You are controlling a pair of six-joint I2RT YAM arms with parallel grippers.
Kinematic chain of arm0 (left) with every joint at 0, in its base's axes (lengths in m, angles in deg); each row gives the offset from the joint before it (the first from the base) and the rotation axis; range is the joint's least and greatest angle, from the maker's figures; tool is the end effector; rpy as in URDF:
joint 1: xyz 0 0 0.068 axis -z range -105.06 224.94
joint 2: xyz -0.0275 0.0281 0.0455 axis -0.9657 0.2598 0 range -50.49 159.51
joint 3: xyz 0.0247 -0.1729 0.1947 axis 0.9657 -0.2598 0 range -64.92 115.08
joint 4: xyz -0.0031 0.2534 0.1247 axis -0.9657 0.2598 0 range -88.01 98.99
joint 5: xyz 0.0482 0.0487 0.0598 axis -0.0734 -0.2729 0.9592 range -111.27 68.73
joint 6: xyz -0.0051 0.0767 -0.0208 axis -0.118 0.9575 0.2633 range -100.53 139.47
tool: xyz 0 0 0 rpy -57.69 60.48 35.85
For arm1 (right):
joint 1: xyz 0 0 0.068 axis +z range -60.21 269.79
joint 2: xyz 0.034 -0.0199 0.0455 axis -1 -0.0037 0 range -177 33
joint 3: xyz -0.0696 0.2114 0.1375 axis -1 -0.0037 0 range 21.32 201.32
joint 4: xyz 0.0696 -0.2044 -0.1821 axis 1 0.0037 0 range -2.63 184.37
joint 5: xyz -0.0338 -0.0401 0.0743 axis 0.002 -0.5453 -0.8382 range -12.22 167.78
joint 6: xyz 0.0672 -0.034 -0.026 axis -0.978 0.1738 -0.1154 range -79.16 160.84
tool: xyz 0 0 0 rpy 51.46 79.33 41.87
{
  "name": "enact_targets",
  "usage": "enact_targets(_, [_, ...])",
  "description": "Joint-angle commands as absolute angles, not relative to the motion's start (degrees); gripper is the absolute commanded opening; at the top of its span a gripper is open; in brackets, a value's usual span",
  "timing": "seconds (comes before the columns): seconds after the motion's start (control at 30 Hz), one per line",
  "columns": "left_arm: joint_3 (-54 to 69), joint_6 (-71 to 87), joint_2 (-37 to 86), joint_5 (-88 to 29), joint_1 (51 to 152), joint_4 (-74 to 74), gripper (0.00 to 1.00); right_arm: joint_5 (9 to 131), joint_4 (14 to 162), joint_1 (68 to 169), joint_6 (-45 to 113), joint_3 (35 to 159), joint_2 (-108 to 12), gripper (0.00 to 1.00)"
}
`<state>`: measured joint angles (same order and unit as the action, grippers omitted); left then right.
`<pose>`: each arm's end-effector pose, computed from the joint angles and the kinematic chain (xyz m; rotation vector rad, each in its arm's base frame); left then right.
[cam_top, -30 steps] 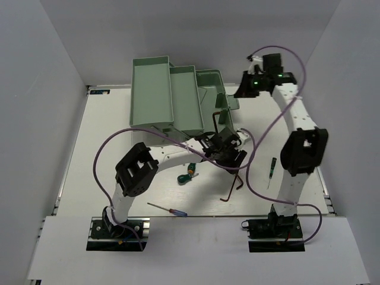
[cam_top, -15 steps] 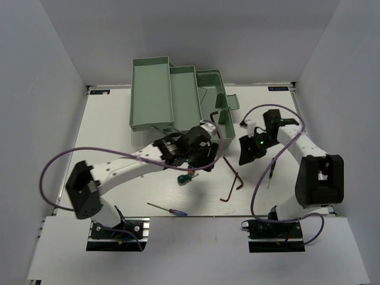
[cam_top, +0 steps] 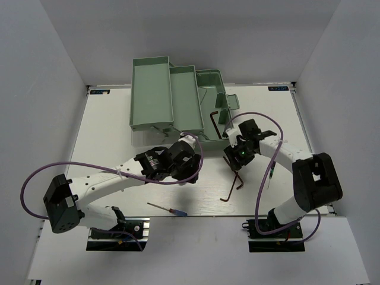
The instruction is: Sort the tools into containers
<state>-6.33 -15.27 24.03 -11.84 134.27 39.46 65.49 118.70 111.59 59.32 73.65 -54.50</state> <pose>0.1681 -0.2614 0.2273 0.4748 2.5059 -0.4737 0.2902 0.1318 0.1314 -0.9947 2.5346 0.3093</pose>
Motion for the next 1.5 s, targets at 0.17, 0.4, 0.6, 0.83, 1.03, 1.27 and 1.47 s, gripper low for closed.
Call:
enact_targets(0.17, [-0.6, -9.3, 29.2, -12.0, 137.4, 34.7, 0.69, 72.0, 111.4, 117.8, 52.8, 68.8, -55.4, 0.53])
enact_targets(0.4, [3.4, -3.4, 37.7, -16.3, 140.0, 30.1, 0.44, 76.4, 110.7, 119.1, 51.6, 67.5, -55.7, 0.09])
enact_targets(0.6, [6.3, 1.9, 43.4, -19.4, 143.7, 27.9, 0.49, 74.4, 120.7, 116.2, 54.0, 74.4, -49.5, 0.0])
enact_targets(0.83, [4.7, 5.1, 44.2, -21.4, 145.6, 25.4, 0.67, 71.5, 128.3, 108.9, 58.9, 89.6, -42.4, 0.0])
enact_targets(1.03, [6.8, 6.3, 48.8, -20.8, 146.7, 24.8, 0.68, 65.5, 128.9, 105.2, 52.2, 106.0, -53.6, 0.0])
enact_targets(1.27, [8.6, 6.1, 53.8, -17.3, 146.7, 23.0, 0.68, 52.8, 130.2, 106.2, 45.0, 132.7, -76.2, 0.0])
enact_targets(1.47, [14.0, 3.4, 60.9, -12.6, 146.7, 26.9, 0.68, 49.0, 133.2, 107.3, 42.0, 145.8, -89.2, 0.47])
